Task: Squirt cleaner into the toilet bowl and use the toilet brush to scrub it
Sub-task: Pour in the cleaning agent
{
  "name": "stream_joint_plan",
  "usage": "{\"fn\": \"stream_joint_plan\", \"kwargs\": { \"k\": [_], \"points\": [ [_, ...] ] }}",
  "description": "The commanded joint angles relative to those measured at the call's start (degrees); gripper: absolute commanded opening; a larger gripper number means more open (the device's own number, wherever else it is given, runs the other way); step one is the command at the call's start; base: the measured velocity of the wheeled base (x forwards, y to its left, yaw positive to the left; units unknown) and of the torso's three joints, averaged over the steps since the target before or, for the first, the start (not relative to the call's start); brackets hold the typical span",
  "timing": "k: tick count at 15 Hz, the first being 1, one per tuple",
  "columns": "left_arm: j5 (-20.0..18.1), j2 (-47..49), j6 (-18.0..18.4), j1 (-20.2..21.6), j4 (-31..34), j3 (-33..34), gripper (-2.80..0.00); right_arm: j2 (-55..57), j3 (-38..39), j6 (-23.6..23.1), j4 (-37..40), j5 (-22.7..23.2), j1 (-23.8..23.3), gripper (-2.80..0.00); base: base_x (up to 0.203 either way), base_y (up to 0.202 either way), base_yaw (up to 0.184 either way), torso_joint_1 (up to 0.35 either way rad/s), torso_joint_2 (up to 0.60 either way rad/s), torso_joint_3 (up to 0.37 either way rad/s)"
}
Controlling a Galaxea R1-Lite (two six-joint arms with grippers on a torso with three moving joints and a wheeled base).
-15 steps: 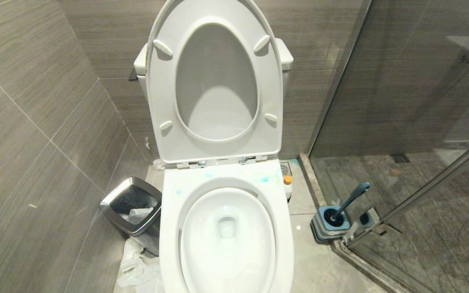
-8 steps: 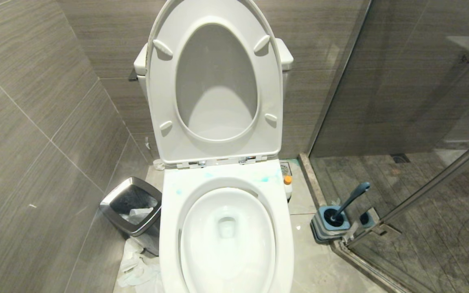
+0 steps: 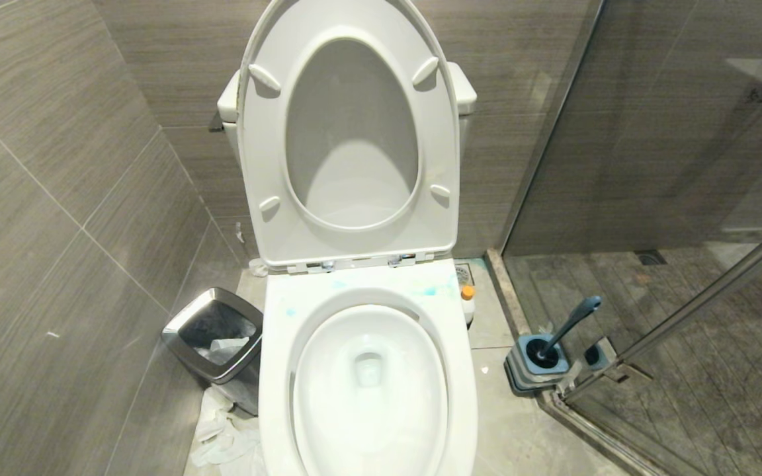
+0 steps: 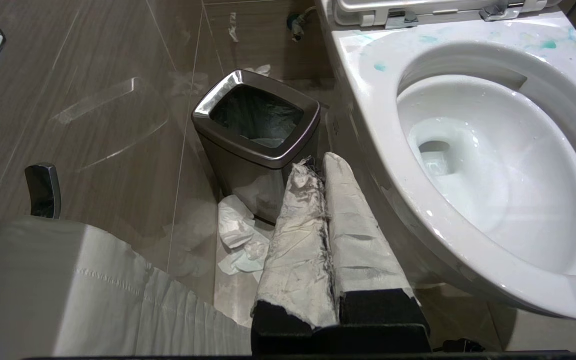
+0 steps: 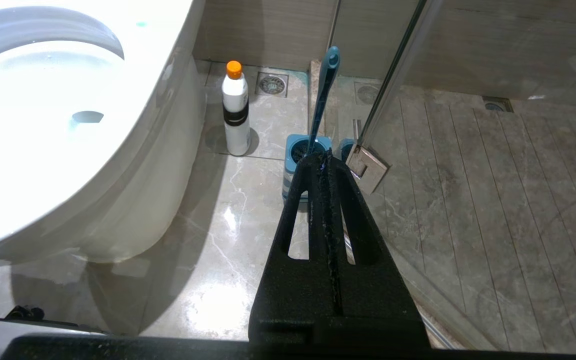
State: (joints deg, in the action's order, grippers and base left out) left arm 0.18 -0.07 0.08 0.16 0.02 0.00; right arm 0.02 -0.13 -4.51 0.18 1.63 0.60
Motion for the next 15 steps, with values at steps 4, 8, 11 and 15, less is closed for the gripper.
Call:
{"fn": "stream_joint_plan", "kwargs": {
  "k": [4, 8, 11, 15],
  "points": [
    [0.0, 0.07, 0.01, 0.02, -0.02, 0.0, -2.8, 0.06, -0.01, -0.06, -0.01, 0.04, 0.02, -2.8, 0.0, 0.0, 0.0, 0.0, 0.0, 0.0],
    [0.0, 0.07, 0.01, 0.02, -0.02, 0.0, -2.8, 0.06, 0.04, -0.06, -0.01, 0.04, 0.02, -2.8, 0.0, 0.0, 0.0, 0.0, 0.0, 0.0],
    [0.0, 0.07, 0.01, -0.05, -0.02, 0.0, -2.8, 0.06, 0.04, -0.06, -0.01, 0.04, 0.02, -2.8, 0.0, 0.0, 0.0, 0.0, 0.0, 0.0],
    [0.0, 0.07, -0.03, 0.02, -0.02, 0.0, -2.8, 0.06, -0.05, -0.06, -0.01, 0.04, 0.02, -2.8, 0.0, 0.0, 0.0, 0.0, 0.0, 0.0]
  ]
}}
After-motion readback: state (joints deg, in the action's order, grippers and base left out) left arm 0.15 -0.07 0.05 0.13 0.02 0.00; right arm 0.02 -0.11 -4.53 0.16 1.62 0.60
